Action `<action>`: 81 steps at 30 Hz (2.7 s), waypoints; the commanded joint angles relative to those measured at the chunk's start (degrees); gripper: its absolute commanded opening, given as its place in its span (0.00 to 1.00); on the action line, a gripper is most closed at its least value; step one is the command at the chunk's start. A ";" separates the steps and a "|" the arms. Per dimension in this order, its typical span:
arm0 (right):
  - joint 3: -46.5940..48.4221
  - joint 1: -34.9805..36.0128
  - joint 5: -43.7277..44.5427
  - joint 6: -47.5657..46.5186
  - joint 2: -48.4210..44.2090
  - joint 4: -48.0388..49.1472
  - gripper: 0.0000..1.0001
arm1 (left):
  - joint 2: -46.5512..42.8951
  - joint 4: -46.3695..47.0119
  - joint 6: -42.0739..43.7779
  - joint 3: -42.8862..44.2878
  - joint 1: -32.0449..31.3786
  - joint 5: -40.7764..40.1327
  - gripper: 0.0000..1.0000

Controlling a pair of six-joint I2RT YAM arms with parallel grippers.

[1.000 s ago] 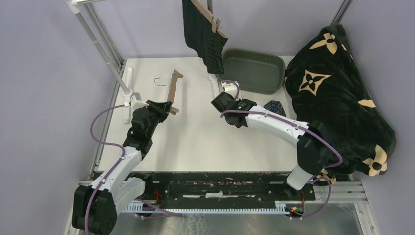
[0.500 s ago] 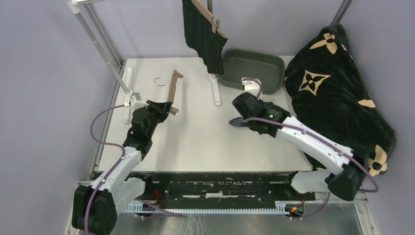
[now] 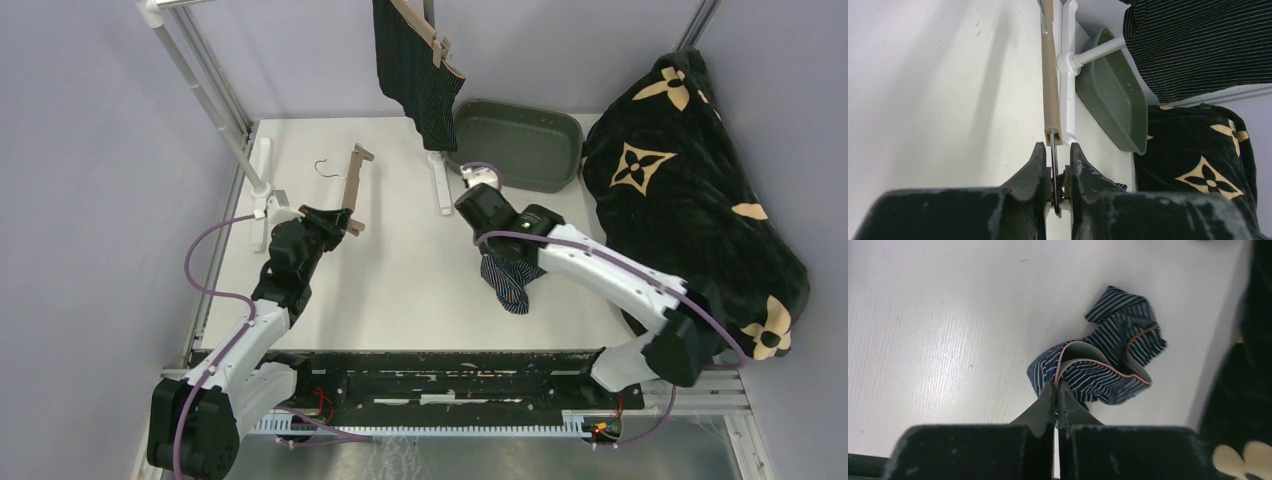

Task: Clip the underwear to the hanger
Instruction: Clamp the underwear onto the hanger.

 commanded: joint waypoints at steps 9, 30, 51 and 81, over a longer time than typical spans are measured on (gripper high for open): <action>17.30 1.59 -14.17 -0.94 27.79 11.91 0.01 | -2.56 -0.23 1.93 1.01 0.15 -4.99 0.03; 6.08 -7.09 -15.11 -1.47 19.58 16.73 0.78 | -2.71 -2.12 2.82 1.15 1.90 -5.76 0.03; -8.53 -18.13 -18.67 -0.98 15.81 17.88 0.72 | -0.56 -0.40 2.24 0.81 1.87 -5.12 0.03; -3.97 -9.68 -18.54 5.02 13.71 24.16 0.72 | -0.36 0.47 1.12 0.06 1.91 -4.91 0.03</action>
